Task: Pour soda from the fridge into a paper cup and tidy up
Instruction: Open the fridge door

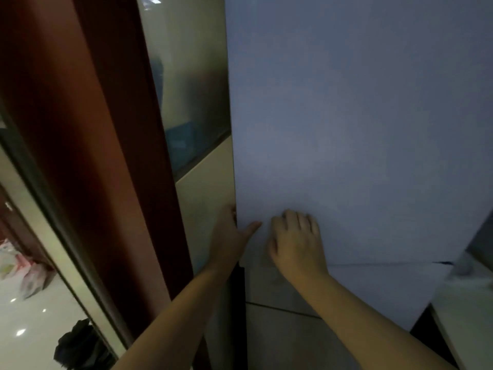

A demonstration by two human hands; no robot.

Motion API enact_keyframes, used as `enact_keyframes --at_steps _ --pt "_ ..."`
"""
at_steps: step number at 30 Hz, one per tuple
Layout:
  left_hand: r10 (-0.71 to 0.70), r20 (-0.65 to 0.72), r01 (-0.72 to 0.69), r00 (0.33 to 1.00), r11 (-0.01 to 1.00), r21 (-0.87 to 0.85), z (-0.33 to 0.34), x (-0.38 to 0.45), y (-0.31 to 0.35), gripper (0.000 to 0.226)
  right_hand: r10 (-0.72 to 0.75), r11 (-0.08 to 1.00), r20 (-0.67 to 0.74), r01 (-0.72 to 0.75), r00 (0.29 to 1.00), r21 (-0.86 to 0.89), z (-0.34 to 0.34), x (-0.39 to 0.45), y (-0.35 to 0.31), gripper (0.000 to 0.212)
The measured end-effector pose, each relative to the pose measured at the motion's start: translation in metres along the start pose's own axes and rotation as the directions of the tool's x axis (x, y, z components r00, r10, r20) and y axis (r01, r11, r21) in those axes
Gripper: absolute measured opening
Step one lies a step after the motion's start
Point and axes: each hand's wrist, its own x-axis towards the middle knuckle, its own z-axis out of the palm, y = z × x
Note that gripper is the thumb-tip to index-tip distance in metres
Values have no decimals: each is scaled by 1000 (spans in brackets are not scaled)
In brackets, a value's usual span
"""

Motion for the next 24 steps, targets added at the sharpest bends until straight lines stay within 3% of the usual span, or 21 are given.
enact_keyframes --at_steps 3,5,7,11,18,24 --pt "-12 41 7 999 992 125 -15 -31 9 51 14 1000 -70 -12 997 23 -32 -2 -19 26" --pt "15 85 -29 996 984 174 -26 -54 17 38 5 1000 -86 -4 996 20 -53 -8 -32 27" --pt "85 155 -121 984 964 237 -36 -76 22 28 10 1000 -107 -8 994 18 -70 -17 -45 30" --pt "190 304 -291 933 897 332 -52 -109 28 30 85 996 -121 -86 989 -2 -101 -39 -60 40" --pt "402 435 -564 806 746 354 -64 -147 44 31 141 987 -101 -148 985 -63 -144 -81 -55 40" --pt "598 441 -741 669 583 333 -60 -178 58 40 158 983 -117 -167 981 -73 -175 -116 -44 37"
